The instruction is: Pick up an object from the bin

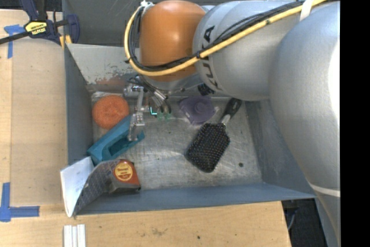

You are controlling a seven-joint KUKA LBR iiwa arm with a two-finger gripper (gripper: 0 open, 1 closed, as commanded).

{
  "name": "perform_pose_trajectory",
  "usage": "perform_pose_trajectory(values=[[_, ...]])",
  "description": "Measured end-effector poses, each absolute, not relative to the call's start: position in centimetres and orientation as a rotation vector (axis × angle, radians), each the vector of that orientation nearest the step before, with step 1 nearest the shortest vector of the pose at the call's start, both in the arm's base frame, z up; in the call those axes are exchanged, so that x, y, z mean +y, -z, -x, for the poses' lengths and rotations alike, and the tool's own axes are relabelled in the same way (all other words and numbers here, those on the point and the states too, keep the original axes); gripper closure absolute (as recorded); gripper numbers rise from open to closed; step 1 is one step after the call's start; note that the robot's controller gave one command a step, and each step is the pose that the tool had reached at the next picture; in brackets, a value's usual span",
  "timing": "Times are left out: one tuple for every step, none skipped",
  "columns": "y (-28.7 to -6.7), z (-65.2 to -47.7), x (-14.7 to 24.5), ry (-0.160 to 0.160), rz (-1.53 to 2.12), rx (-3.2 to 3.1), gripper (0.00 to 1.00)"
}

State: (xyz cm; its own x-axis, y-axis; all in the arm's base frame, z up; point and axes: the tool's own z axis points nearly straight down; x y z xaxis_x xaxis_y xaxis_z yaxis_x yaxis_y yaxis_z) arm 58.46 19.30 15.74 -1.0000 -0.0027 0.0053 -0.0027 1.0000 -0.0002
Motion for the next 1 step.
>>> perform_pose_trajectory(values=[[-16.20, -58.68, 19.22, 0.002, 0.000, -3.144, 0.00]])
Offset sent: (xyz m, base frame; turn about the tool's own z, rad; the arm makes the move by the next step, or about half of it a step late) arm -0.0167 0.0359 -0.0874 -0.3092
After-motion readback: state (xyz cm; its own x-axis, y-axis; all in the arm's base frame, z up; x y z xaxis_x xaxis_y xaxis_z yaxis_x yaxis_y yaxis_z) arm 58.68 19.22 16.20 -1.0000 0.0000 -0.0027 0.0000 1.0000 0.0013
